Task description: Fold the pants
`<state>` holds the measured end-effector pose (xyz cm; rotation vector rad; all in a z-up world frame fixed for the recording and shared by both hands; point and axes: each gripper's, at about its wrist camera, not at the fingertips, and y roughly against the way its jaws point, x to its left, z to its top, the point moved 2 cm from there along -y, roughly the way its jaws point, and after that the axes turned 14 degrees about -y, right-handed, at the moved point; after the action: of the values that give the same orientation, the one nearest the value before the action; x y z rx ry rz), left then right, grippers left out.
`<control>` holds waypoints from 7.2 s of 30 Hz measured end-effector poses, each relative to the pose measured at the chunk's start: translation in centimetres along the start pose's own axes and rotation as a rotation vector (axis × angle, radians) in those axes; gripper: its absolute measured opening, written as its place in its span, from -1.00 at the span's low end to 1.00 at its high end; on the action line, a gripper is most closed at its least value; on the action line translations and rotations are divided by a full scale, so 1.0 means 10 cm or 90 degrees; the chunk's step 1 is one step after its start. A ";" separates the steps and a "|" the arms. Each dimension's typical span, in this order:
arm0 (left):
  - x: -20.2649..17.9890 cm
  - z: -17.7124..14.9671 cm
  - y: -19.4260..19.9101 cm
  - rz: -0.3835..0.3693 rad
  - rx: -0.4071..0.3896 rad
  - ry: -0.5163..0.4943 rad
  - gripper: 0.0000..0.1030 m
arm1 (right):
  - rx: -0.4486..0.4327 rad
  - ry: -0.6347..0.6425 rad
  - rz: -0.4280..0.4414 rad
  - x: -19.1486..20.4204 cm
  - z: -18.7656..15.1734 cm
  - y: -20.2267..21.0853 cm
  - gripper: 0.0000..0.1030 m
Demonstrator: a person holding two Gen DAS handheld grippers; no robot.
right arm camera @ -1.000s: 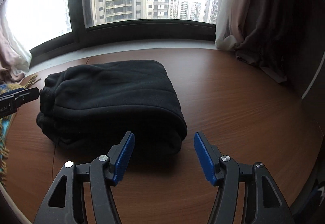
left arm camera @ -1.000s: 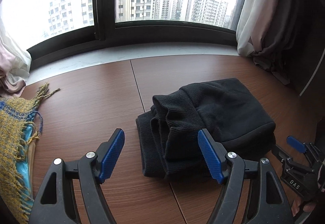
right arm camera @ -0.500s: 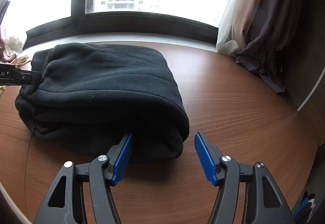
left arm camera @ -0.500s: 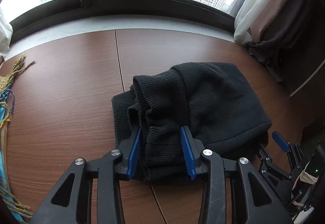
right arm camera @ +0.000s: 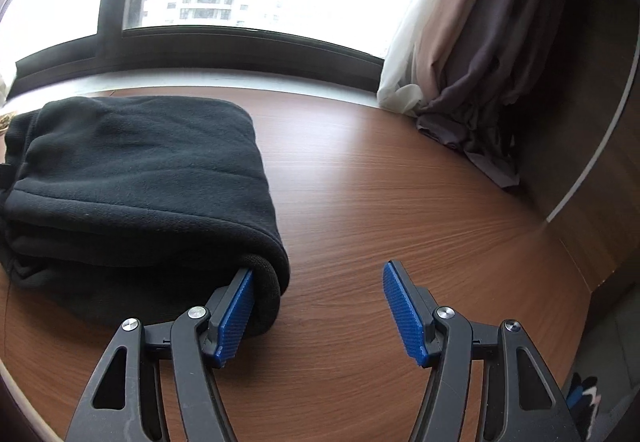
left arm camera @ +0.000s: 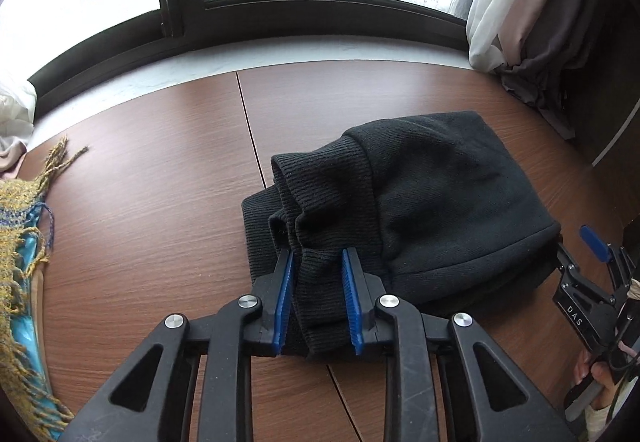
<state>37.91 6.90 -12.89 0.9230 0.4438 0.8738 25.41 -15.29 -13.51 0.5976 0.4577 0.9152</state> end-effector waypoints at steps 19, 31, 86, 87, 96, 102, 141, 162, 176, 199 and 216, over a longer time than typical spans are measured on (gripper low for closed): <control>0.05 -0.09 -0.06 0.059 0.017 0.017 -0.46 | 0.016 0.031 0.014 -0.07 -0.07 -0.03 0.34; -0.09 -0.24 0.51 0.114 -0.025 0.026 0.17 | 0.029 0.025 0.083 -0.16 0.06 0.40 0.38; 0.41 0.02 -0.50 -0.126 0.011 0.180 0.52 | 0.238 -0.105 0.280 0.39 0.28 -1.05 0.24; 0.41 0.03 -0.48 -0.136 0.011 0.186 0.35 | 0.238 -0.110 0.282 0.39 0.28 -1.04 0.17; 0.42 0.04 -0.26 -0.138 -0.010 0.212 -0.30 | 0.199 -0.101 0.277 0.40 0.40 -0.81 -0.32; 0.44 -0.04 -0.20 -0.151 -0.035 0.243 -0.37 | 0.169 -0.093 0.271 0.39 0.50 -0.65 -0.38; 2.01 -1.22 0.54 0.022 -0.041 0.302 -0.33 | 0.173 0.088 0.395 2.48 0.20 -0.02 -0.41; 1.54 -1.03 1.07 0.207 -0.037 0.117 0.34 | 0.119 0.138 0.369 2.01 -0.05 0.50 0.13; 1.53 -1.50 0.81 0.217 0.055 0.168 0.36 | 0.125 0.128 0.341 1.88 -0.31 0.47 0.13; 0.01 -1.10 2.09 0.268 -0.160 0.100 0.79 | -0.016 0.050 0.351 0.58 0.12 1.47 0.61; -1.17 -1.26 2.48 0.284 -0.203 0.066 0.86 | -0.054 0.034 0.378 -0.44 -0.07 1.96 0.61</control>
<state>11.30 11.43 0.59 0.6899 0.1763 1.3604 10.97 -9.59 -0.74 0.6448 0.2867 1.5107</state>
